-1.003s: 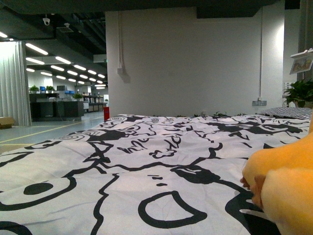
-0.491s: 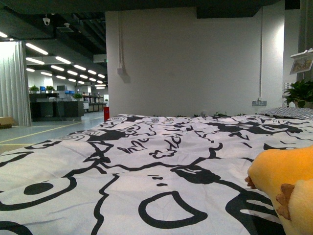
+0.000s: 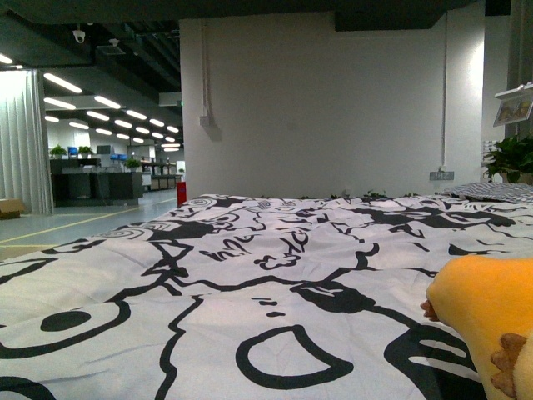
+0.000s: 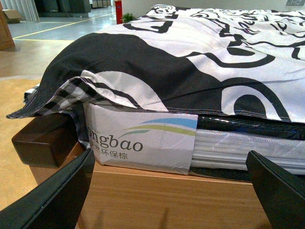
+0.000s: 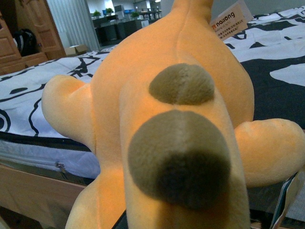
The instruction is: Put away toys
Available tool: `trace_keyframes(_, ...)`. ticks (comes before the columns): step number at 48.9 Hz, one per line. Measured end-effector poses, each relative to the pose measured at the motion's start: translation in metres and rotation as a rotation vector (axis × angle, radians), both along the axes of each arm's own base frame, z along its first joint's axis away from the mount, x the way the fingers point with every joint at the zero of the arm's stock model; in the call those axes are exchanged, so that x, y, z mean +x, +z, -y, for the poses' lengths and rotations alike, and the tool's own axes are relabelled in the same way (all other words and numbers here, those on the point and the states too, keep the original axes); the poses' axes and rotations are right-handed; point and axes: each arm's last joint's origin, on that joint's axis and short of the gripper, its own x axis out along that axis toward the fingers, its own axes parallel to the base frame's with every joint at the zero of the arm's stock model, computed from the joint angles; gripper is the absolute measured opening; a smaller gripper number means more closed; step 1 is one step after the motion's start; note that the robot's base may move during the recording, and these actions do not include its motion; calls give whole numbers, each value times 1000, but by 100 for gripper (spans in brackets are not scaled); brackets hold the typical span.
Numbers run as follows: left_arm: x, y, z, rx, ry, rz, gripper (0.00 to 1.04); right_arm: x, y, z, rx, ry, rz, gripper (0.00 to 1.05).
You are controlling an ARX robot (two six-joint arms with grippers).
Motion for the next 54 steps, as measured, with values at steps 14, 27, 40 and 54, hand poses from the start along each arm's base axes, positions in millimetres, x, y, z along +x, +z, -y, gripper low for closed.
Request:
trace_keyframes(14, 0, 0, 0, 0, 0, 0, 99, 0, 0, 0, 0, 0, 0, 8)
trace_keyframes(27, 0, 0, 0, 0, 0, 0, 99, 0, -2, 0, 1, -12, -6, 8)
trace_keyframes(40, 0, 0, 0, 0, 6, 0, 99, 1, -4, 0, 1, -5, -12, 8)
trace_keyframes(54, 0, 0, 0, 0, 0, 0, 99, 1, -5, 1, 2, -29, -16, 8)
